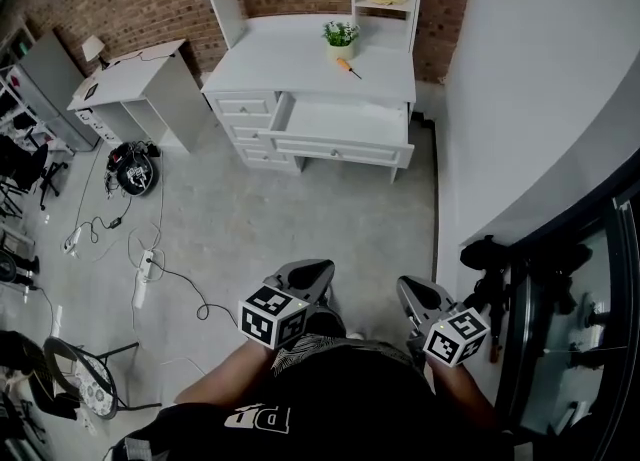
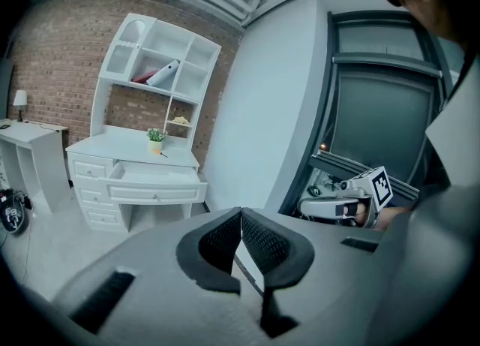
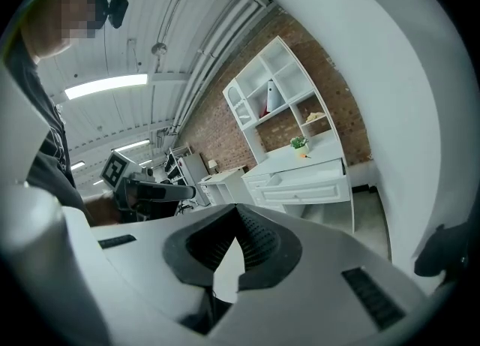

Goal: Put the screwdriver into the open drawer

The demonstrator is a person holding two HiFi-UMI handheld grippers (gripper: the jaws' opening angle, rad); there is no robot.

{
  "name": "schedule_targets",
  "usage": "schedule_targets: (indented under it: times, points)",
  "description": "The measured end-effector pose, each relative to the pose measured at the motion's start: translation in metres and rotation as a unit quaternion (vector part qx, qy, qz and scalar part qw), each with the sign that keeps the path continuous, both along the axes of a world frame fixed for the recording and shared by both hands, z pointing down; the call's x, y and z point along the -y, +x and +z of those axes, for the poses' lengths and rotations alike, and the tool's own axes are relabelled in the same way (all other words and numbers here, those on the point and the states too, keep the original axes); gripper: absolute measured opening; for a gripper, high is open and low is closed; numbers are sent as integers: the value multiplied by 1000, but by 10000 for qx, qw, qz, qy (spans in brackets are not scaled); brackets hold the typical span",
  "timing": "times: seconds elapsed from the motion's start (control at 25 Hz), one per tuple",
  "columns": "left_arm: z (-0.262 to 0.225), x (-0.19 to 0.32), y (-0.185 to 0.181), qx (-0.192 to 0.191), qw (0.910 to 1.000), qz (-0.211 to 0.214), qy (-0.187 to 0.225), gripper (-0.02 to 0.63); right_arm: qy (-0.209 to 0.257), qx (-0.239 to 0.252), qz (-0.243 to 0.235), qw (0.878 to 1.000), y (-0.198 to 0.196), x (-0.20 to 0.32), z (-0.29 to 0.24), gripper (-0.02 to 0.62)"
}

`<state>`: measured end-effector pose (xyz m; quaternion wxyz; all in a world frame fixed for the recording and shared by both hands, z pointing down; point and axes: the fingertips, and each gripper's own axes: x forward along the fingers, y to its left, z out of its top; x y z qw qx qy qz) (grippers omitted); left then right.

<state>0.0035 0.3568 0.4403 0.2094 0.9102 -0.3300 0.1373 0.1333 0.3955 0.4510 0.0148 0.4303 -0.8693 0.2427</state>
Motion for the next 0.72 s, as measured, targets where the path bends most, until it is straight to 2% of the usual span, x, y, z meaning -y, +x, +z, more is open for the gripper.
schedule_targets:
  times: [0.32, 0.72]
  points:
    - [15, 37, -2, -39, 9999, -67, -134, 18, -146, -17, -55, 9999, -1, 40, 14, 3]
    - [12, 136, -19, -170, 9996, -167, -163, 18, -265, -155, -94, 9995, -17, 133, 11, 3]
